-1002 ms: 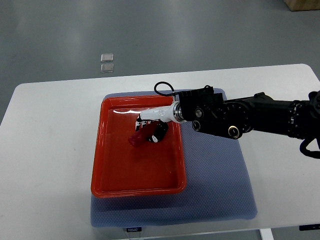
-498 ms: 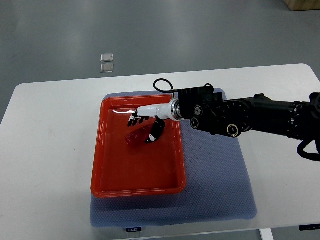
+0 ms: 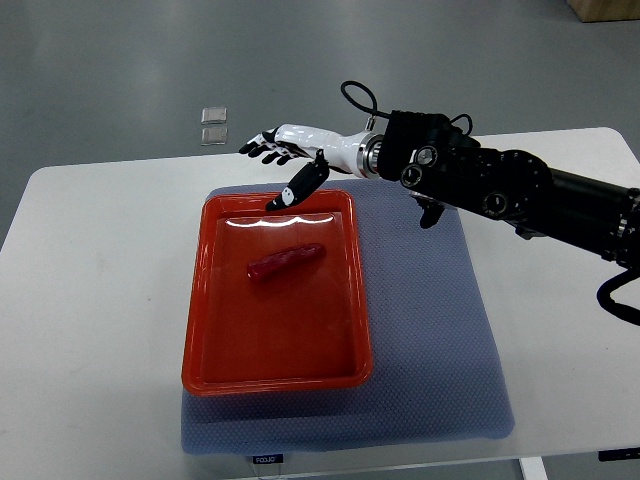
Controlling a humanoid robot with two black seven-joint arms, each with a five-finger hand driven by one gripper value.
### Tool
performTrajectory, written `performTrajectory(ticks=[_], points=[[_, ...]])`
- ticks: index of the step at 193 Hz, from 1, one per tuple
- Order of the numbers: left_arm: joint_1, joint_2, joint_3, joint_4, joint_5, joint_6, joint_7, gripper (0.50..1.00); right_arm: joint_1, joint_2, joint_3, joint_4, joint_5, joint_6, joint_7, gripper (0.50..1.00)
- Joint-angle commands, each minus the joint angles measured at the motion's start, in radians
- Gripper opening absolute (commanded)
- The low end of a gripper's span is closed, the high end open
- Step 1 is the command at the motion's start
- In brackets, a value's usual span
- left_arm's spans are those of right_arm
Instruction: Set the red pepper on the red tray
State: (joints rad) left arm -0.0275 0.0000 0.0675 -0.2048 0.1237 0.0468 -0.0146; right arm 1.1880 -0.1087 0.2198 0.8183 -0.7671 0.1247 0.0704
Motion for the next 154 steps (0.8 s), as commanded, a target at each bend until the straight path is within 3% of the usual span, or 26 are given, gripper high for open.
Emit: performTrajectory(ticks=[1,17,34,57,81,92,154], points=[[0.000,0.000,0.000,-0.001,0.001,-0.001,-0.001,1.000,-0.123,-0.026,0.240,0.002,0.066,-0.002,0.003,0.862],[0.000,0.000,0.000,-0.001,0.001,-0.001,-0.001,1.000,-0.228,-0.014,0.426,0.005,0.126,0.000,0.017,0.881],[0.000,0.000,0.000,-0.001,0.001,-0.001,-0.001,1.000,-0.344,0.000,0.631,0.009,0.233,0.003,0.089,0.887],[0.000,0.000,0.000,-0.001,0.001,-0.001,0.001,1.000,-0.464,0.038,0.770,0.009,0.419,0.026,0.126,0.893],[0.000,0.000,0.000,-0.001,0.001,-0.001,0.001,1.000,-0.519,0.040,0.816,0.005,0.555,0.061,0.132,0.893],[0.000,0.000,0.000,-0.002,0.001,-0.001,-0.001,1.000,-0.544,0.040,0.819,-0.002,0.601,0.078,0.135,0.915],[0.000,0.000,0.000,-0.005,0.001,-0.001,0.001,1.000,-0.594,0.040,0.819,-0.039,0.618,0.084,0.141,0.917]])
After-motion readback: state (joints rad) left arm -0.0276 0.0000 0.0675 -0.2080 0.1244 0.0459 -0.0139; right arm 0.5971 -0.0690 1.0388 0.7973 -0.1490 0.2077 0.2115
